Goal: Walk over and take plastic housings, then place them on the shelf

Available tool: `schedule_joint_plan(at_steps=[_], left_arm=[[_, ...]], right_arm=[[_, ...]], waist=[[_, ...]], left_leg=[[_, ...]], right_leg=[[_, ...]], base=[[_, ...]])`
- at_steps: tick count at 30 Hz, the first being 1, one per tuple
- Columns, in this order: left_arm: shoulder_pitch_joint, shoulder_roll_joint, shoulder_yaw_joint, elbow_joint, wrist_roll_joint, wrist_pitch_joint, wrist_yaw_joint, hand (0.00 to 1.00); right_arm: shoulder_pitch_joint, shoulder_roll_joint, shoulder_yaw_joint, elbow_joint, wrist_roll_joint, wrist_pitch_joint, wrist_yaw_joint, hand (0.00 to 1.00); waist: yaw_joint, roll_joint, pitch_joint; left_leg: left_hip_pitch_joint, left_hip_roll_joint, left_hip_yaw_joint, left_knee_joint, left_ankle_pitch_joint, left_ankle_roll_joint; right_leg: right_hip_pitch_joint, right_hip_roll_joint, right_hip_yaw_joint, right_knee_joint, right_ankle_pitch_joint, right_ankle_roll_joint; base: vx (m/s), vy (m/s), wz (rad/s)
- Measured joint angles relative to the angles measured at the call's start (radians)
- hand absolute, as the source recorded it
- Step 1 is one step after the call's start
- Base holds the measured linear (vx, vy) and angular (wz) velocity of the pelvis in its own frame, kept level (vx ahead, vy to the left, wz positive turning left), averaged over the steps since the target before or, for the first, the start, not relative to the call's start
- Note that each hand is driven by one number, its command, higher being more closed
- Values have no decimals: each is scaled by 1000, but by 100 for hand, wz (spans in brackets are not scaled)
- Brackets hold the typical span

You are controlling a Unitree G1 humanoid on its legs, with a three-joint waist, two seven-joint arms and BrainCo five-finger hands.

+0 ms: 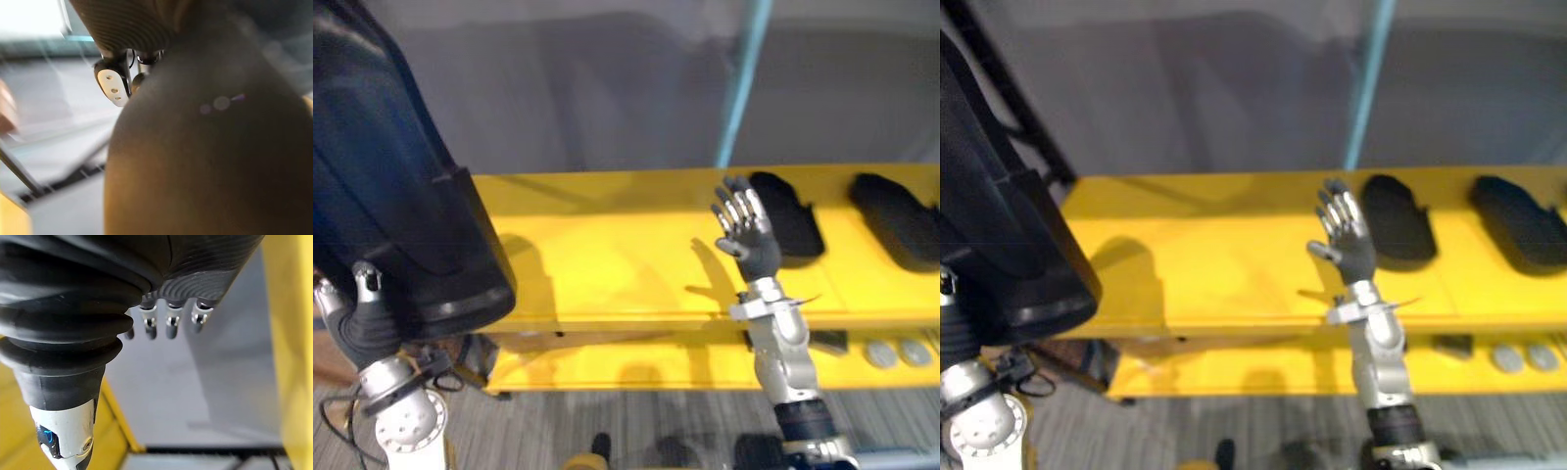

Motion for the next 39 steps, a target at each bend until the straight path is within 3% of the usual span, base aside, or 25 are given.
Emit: schedule_joint_plan(at_steps=[2,5,8,9,11,15,16,19,21,24,28,29,30,35,39], left_arm=[[7,-4,15,15,-28,-15,-17,100],[-19,6,3,56,-55,-62,-47,100],[-75,99,-41,89,-51,-78,-44,100],[-108,123,-66,113,-53,-78,-43,100],[-163,125,-79,145,-56,-77,-41,100],[-192,115,-107,151,-54,-65,-29,100],[-190,101,-114,146,-51,-61,-36,100],[-186,66,-156,108,-44,-56,-56,100],[-190,65,-187,72,-17,-55,-68,100],[-191,66,-238,48,-1,-52,-89,100],[-192,67,-245,56,15,-31,-89,100],[-192,67,-248,56,14,-32,-90,100],[-139,66,-250,13,-14,-34,-167,100],[-139,66,-250,13,-14,-34,-167,100],[-131,54,-233,14,-16,-28,-158,100]], right_arm=[[-11,7,5,16,-6,-2,-2,0],[-11,4,2,34,-16,-15,-29,0],[3,26,3,45,-45,-17,-70,0],[18,27,3,44,-45,-19,-71,0],[24,28,3,41,-26,-29,-58,0],[53,31,-8,1,199,-20,25,0],[56,32,-14,-2,234,-8,47,0],[81,35,-17,-1,263,0,51,0],[87,45,-17,-1,273,3,62,0],[89,56,-14,-12,265,3,60,0],[112,73,-15,-85,151,-10,4,0],[119,83,-16,-117,101,-16,-29,0],[184,93,-69,-317,-55,-77,-200,0],[190,93,-83,-317,-56,-77,-200,0],[232,90,-188,-348,-53,-76,-224,0]], waist=[[-1,-7,3],[-24,-14,11],[-35,-42,49],[-39,-41,50],[-67,-38,52],[-87,-47,49],[-92,-47,47],[-87,10,45],[-93,18,43],[-108,14,43],[-118,8,42],[-120,5,41],[-167,-11,-17],[-168,-11,-17],[-168,-10,-15]], left_leg=[[0,-15,1,-3,-16,16],[6,-16,12,-5,-22,23],[47,1,3,-1,-22,36],[53,24,-6,0,-23,36],[42,48,-29,0,-24,35],[20,39,-21,-1,-28,18],[24,35,-23,-3,-25,2],[17,83,-22,-1,-7,-41],[15,102,9,-2,3,-57],[19,112,39,-2,4,-57],[23,98,75,-2,1,-61],[24,94,81,-3,0,-61],[34,83,128,-10,-8,-48],[35,83,128,-9,-8,-48],[35,83,143,-8,-4,-45]], right_leg=[[-10,-27,-1,46,-18,-2],[-100,-100,13,291,-39,-1],[-210,-134,161,531,-27,-46],[-219,-109,183,521,-81,-52],[-231,-74,205,428,-114,-47],[-192,-25,253,154,-98,-24],[-171,-13,267,104,-49,19],[-141,42,244,44,14,4],[-120,67,228,15,25,-3],[-115,76,226,12,24,-4],[-121,67,247,6,24,-4],[-121,63,249,4,24,-4],[-106,57,274,-60,69,4],[-107,56,275,-56,69,4],[-131,51,297,-24,68,2]], base=[[18,104,10],[-53,124,18],[-57,128,5],[-105,103,7],[-172,96,23],[-129,-55,15],[-4,-206,24],[44,-168,12],[101,-140,16],[92,-81,3],[32,7,-13],[-5,27,-5],[0,0,0],[0,0,0],[-12,12,-11]])
